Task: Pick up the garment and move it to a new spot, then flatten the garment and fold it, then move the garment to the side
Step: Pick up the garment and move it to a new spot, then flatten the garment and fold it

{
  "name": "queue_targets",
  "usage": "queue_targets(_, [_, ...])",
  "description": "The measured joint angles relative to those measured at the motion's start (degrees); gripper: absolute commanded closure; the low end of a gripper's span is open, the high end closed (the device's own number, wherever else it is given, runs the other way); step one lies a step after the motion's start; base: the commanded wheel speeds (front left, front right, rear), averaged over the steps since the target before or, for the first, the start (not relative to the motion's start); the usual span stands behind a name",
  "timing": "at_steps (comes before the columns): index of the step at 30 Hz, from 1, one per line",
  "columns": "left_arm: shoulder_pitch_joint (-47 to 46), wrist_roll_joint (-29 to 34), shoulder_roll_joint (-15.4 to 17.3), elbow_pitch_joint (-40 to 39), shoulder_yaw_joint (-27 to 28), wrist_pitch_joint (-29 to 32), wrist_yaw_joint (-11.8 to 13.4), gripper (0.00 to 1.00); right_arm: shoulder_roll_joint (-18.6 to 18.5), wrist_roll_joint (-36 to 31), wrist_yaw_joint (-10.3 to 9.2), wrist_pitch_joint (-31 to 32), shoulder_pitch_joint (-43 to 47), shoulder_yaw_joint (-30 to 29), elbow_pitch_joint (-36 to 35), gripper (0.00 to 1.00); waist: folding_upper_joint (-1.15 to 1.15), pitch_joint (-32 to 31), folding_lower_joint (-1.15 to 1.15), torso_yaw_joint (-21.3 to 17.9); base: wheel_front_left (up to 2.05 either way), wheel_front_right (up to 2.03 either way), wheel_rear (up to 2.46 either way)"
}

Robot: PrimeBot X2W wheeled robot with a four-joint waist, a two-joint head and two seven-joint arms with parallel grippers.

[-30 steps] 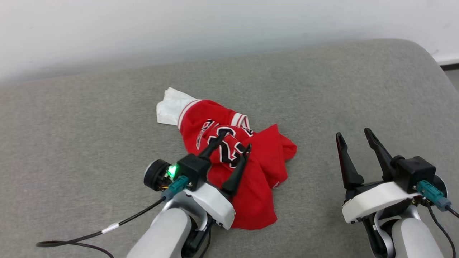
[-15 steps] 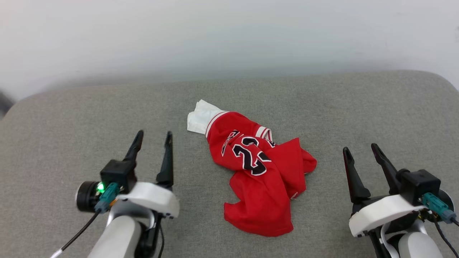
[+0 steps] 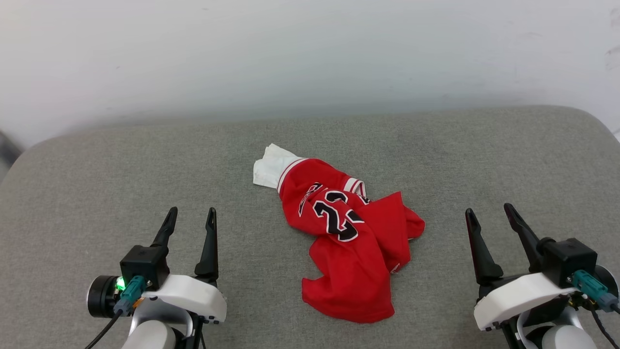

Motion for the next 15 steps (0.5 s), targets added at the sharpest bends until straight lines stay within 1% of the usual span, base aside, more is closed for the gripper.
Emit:
queue_targets(5, [0.0,-0.1,-0.1,-0.3,-0.1,0.0,0.2,0.00,0.0,0.2,0.01,0.7,0.0,0.1,-0.4,0.00,0.00,0.0,0.00,-0.2,0.00,0.00,0.00])
queue_targets(10, [-0.1,-0.2,0.0,-0.6,0.1,0.0,0.2,0.00,0.0,0.2,0.00,2.6,0.3,-1.7,0.2,0.00,0.00,0.3,0.00,-0.2,0.00,0.00,0.00])
queue_targets(13, [-0.5,-0.2,-0.1,-1.1,0.3,-0.1,0.5,0.00,0.0,1.2,0.00,6.2,-0.1,-3.1,1.2,0.00,0.00,0.9,0.00,0.2,0.00,0.00,0.00])
queue_targets(15, [-0.8,-0.1,-0.3,-1.5,0.3,-0.2,0.5,0.00,0.0,1.4,0.00,10.0,-1.3,-4.2,2.2,0.00,0.00,1.3,0.00,0.8,0.00,0.00,0.00])
